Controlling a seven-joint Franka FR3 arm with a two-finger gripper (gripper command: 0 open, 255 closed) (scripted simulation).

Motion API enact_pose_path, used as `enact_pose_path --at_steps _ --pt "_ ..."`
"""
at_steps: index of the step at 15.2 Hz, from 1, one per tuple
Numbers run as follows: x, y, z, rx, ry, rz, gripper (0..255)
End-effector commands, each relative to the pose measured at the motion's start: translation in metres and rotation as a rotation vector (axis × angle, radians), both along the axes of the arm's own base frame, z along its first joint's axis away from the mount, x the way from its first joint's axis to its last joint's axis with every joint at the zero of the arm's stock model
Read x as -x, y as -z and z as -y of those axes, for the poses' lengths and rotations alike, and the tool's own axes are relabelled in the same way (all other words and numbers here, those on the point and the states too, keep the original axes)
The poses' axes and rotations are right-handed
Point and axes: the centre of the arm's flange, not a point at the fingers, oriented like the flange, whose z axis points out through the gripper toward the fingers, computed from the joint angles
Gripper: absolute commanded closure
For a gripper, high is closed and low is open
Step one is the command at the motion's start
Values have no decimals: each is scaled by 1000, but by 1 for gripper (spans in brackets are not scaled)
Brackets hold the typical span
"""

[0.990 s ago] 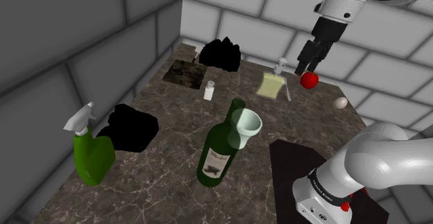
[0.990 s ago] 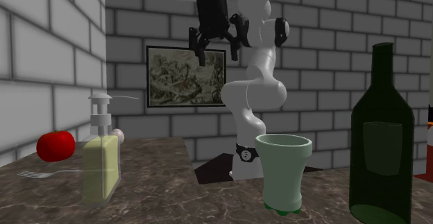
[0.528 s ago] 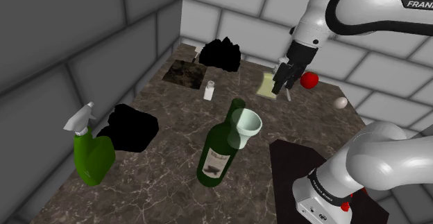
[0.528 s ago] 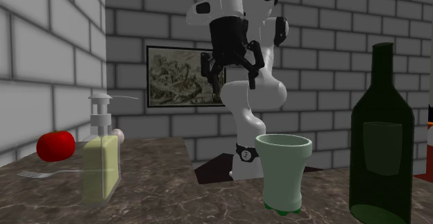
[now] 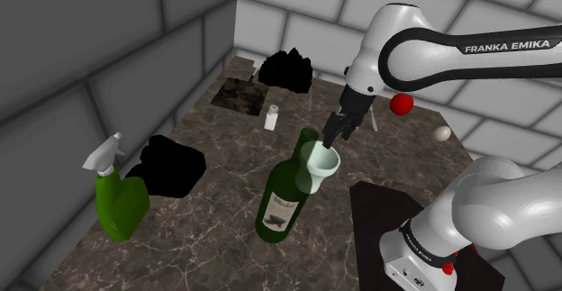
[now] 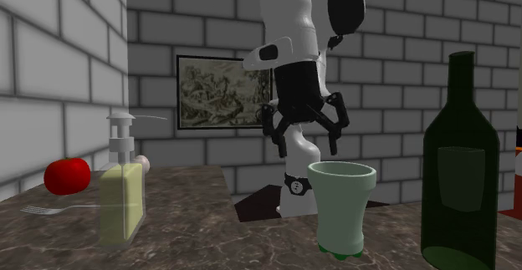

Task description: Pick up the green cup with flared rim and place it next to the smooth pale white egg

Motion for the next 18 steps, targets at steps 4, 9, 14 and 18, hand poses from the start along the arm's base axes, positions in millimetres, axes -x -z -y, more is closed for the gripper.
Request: enact_pose_path --at_steps 4,9,14,18 --pt "-2 29 -7 -3 0 1 0" --pt "-1 48 -9 -3 0 1 0" --pt "-1 48 -9 -3 0 1 0" --pt "-1 48 -9 -3 0 1 255"
